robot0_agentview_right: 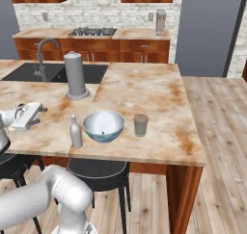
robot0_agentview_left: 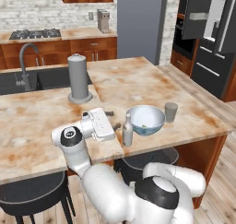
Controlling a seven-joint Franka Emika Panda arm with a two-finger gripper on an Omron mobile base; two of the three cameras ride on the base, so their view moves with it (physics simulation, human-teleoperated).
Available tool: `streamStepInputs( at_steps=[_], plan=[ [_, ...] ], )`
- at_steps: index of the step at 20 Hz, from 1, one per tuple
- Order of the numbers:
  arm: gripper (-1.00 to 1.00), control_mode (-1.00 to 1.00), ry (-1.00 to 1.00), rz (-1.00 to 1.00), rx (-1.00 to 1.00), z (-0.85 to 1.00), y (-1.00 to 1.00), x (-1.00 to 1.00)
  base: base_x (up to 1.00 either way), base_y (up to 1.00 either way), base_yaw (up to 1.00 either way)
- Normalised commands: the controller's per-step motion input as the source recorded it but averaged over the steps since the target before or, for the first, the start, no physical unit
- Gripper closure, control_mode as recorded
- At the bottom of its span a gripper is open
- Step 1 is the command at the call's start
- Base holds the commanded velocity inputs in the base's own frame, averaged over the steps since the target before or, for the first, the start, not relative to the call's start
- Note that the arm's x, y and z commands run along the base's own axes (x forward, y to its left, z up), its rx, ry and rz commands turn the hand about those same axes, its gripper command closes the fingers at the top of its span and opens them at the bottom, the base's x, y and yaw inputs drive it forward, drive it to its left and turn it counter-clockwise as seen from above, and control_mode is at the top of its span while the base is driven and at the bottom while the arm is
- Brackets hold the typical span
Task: There is a bowl on the dining counter. Grab a lemon wedge from the fridge and place it in the bowl. Then get the liquor bottle and glass cup from the cabinet and place them next to the bowl.
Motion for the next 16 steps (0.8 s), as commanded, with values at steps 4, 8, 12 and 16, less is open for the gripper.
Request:
streamStepInputs(
  at_steps=[4, 8, 12, 16],
  plan=[
    [-1.0, -1.0, 0.0, 0.01, 0.1, 1.0, -0.23, -1.0, 0.0, 0.0, 0.0],
    [-1.0, -1.0, 0.0, 0.03, 0.14, 0.95, -0.62, -1.0, 0.0, 0.0, 0.0],
    [-1.0, -1.0, 0.0, 0.07, 0.2, 0.79, -0.9, -1.0, 0.0, 0.0, 0.0],
    [-1.0, -1.0, 0.02, 0.13, 0.21, 0.33, -1.0, -0.95, 0.0, 0.0, 0.0]
  ],
)
